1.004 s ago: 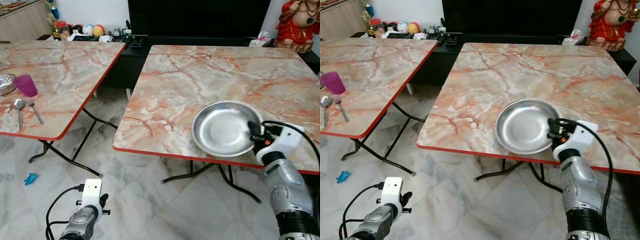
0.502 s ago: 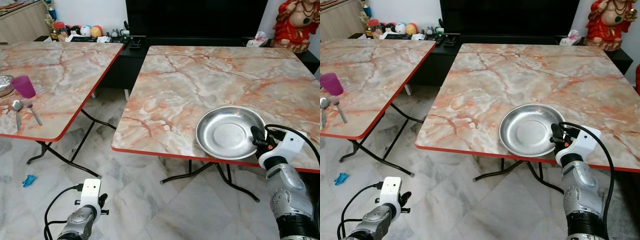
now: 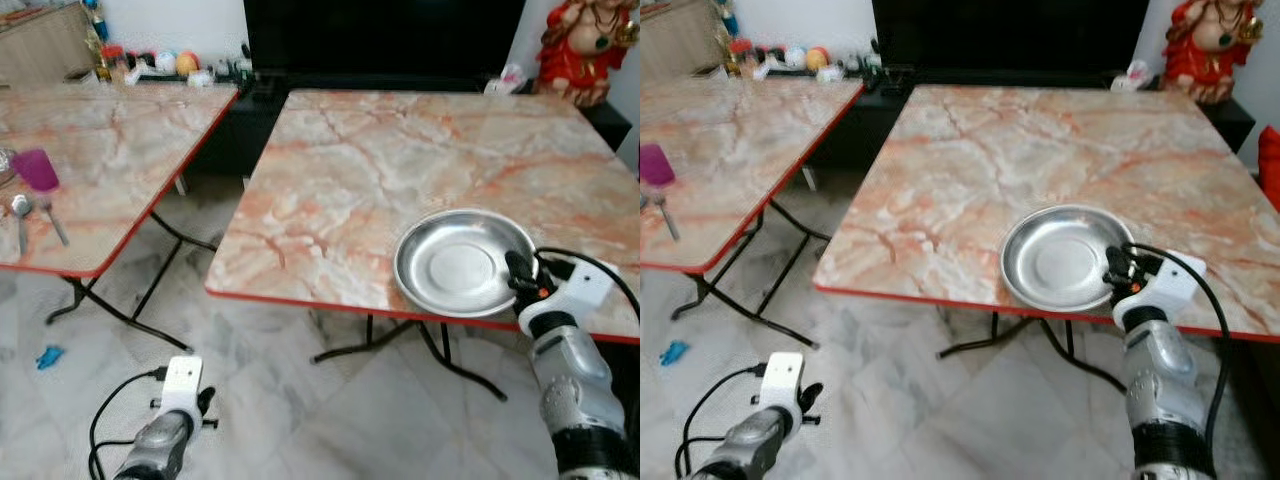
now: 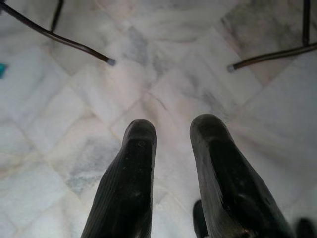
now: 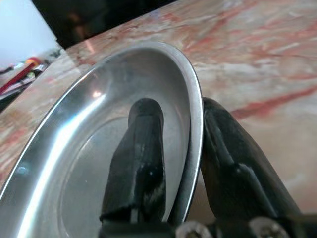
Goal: Setting the table
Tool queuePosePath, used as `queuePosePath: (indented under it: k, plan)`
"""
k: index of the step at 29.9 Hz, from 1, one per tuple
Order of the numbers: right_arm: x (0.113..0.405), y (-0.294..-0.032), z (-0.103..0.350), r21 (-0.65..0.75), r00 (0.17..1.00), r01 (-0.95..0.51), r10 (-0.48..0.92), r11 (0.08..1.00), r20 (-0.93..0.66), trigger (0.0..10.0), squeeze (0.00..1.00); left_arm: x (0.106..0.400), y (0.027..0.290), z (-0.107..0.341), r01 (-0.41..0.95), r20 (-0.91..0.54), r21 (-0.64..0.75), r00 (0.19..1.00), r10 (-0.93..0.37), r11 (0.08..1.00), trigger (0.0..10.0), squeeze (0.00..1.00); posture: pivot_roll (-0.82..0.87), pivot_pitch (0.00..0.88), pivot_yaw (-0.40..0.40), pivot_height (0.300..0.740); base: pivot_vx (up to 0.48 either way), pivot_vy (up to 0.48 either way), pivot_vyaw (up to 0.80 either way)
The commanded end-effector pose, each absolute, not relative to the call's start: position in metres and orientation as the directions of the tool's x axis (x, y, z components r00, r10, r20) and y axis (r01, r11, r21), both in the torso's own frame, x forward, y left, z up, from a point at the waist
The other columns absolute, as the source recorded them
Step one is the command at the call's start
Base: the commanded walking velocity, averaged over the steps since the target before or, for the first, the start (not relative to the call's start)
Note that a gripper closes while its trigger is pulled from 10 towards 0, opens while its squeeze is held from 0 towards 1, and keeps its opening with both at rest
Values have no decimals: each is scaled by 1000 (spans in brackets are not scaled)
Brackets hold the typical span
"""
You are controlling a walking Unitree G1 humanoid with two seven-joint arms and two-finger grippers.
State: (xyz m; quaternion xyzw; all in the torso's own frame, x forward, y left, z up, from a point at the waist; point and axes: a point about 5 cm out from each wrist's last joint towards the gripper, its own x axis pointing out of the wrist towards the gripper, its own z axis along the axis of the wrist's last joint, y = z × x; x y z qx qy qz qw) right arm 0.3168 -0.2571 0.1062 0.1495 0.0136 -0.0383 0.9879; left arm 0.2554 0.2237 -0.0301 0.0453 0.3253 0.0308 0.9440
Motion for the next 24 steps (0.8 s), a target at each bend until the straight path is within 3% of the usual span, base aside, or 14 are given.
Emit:
queuePosePath:
  k: [1,15,24]
  plan:
    - [317,-261,110,295,996,91,-89,951,-20,10000,0,254,221,-32,-34,-621,92,780,84,995,10000,0,24,0,28,740,0,0,0]
    - [322,-264,116,292,994,104,-107,951,-6,10000,0,253,224,-32,-60,-619,75,779,94,995,10000,0,28,0,24,740,0,0,0]
    - [324,-259,116,285,996,86,-87,955,-9,10000,0,253,224,-32,-66,-620,68,779,94,995,10000,0,30,0,25,740,0,0,-752]
